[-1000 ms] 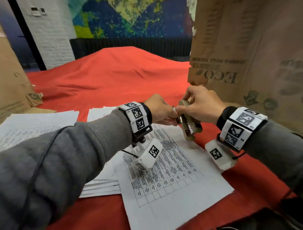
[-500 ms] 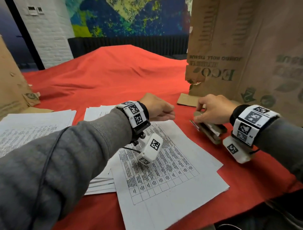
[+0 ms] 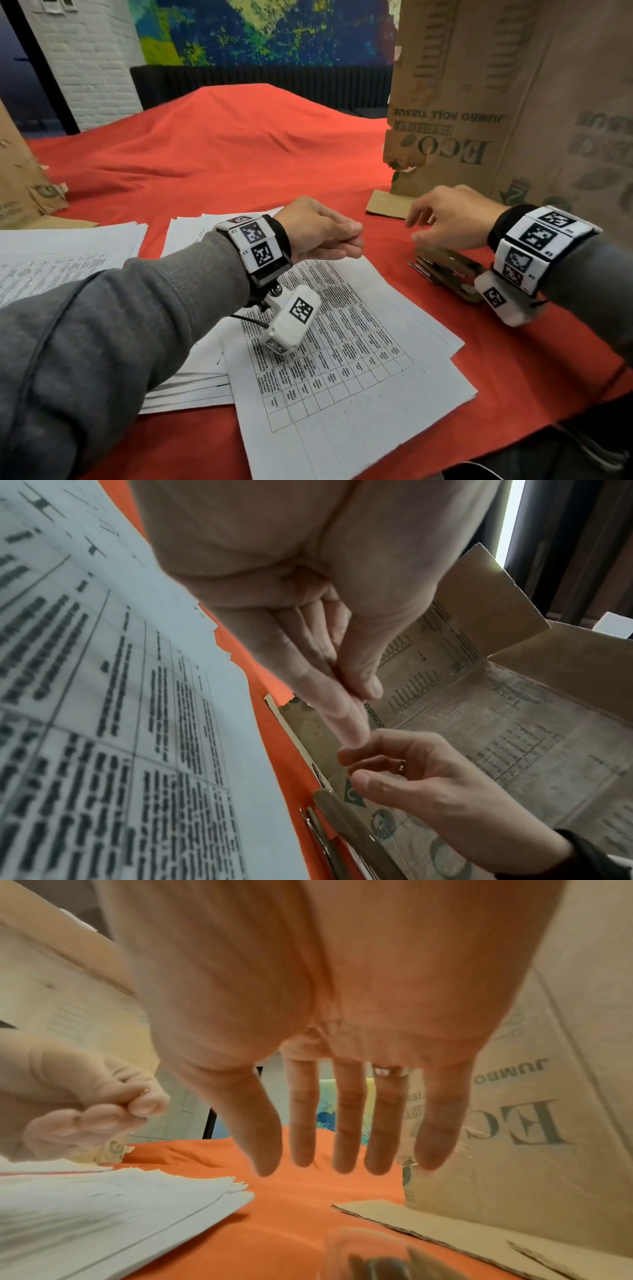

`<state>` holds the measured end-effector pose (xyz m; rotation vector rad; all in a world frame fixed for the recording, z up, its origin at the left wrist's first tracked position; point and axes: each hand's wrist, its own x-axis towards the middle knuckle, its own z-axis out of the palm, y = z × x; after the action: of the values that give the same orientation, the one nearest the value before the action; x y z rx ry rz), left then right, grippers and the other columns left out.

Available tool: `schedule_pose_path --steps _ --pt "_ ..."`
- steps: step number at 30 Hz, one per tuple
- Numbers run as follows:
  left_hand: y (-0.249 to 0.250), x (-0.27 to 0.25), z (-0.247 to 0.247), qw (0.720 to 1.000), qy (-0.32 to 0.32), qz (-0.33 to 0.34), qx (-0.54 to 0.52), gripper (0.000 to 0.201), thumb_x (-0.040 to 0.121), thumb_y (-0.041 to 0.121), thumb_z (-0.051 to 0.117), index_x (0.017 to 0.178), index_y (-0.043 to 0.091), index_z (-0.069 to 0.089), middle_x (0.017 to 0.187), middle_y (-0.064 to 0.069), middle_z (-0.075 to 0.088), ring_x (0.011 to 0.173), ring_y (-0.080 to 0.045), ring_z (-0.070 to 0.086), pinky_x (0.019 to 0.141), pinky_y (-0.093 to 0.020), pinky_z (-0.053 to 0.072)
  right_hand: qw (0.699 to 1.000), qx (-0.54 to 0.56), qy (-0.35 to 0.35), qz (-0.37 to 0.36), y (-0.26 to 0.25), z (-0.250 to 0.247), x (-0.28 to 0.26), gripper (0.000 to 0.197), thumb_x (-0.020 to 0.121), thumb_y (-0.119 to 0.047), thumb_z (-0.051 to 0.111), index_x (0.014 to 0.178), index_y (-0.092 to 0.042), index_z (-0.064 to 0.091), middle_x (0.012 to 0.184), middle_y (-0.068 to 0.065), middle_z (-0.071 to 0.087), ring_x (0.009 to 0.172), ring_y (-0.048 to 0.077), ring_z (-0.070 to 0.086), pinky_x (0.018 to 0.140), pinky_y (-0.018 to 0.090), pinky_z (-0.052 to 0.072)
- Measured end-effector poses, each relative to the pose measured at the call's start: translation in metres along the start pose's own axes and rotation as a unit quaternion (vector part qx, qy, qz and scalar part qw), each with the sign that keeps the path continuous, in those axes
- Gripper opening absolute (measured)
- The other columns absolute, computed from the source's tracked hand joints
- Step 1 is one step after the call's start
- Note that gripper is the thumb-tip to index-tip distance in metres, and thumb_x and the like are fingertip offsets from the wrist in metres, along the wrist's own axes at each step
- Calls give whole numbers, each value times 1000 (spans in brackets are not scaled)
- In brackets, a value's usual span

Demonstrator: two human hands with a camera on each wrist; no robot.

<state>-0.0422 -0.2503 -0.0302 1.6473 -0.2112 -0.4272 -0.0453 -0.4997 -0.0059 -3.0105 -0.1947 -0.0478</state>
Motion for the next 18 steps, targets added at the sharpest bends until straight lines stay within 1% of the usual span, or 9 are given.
schedule_pose_path --steps 2,5,7,10,12,14,15,17,18 --pt "1 -1 -4 1000 5 -2 5 10 92 10 76 97 1 75 86 -13 79 74 -16 79 61 -19 63 1000 5 0 -18 -3 -4 -1 10 86 -30 73 95 -33 77 95 -13 72 100 16 66 92 37 57" --pt "3 -3 -15 1000 19 -4 22 12 91 10 77 98 1 76 85 -11 79 73 -15 79 61 -19 63 999 -8 -3 -39 -7 -9 -6 13 84 -24 74 87 -35 79 89 -14 71 97 14 65 88 33 56" --pt "3 -5 -25 999 24 -4 37 15 88 11 80 99 1 78 89 -13 80 75 -17 78 63 -20 63 998 -28 -23 -52 -9 -9 -10 12 79 -29 78 84 -39 80 89 -14 71 96 12 64 87 33 56" --pt "3 -10 -39 998 28 -4 54 15 83 12 84 94 3 82 90 -15 80 75 -18 78 64 -21 63 992 -75 -74 -76 -15 -1 -17 13 68 -45 78 79 -51 75 88 -14 75 92 9 67 88 37 58" --pt "4 -14 -49 998 40 -7 56 13 82 13 85 92 4 83 91 -15 80 75 -18 78 61 -20 63 990 -80 -65 -95 -22 3 -21 9 71 -46 79 79 -49 76 91 -15 75 95 10 65 93 37 54" --pt "6 -16 -58 997 55 -5 57 15 83 14 84 94 4 82 91 -14 80 76 -17 79 60 -19 62 992 -34 -19 -120 -33 1 -21 7 79 -38 80 85 -41 79 90 -16 75 97 10 65 96 34 52" --pt "8 -17 -62 996 62 -3 58 15 85 15 83 95 5 81 91 -13 80 75 -16 78 60 -19 62 991 14 12 -134 -41 -1 -19 8 81 -33 79 88 -36 81 89 -15 76 95 8 68 95 34 54" --pt "14 -18 -65 996 64 5 54 13 87 18 81 94 7 80 92 -10 80 75 -13 78 63 -19 62 975 133 63 -165 -61 -6 -9 11 83 -27 81 94 -29 82 85 -12 78 85 4 72 88 36 60" --pt "18 -19 -65 997 60 11 50 12 88 19 80 93 8 80 92 -10 80 75 -13 78 64 -19 62 963 188 74 -181 -72 -7 -3 14 83 -25 83 96 -26 82 85 -9 78 81 4 72 85 37 61"
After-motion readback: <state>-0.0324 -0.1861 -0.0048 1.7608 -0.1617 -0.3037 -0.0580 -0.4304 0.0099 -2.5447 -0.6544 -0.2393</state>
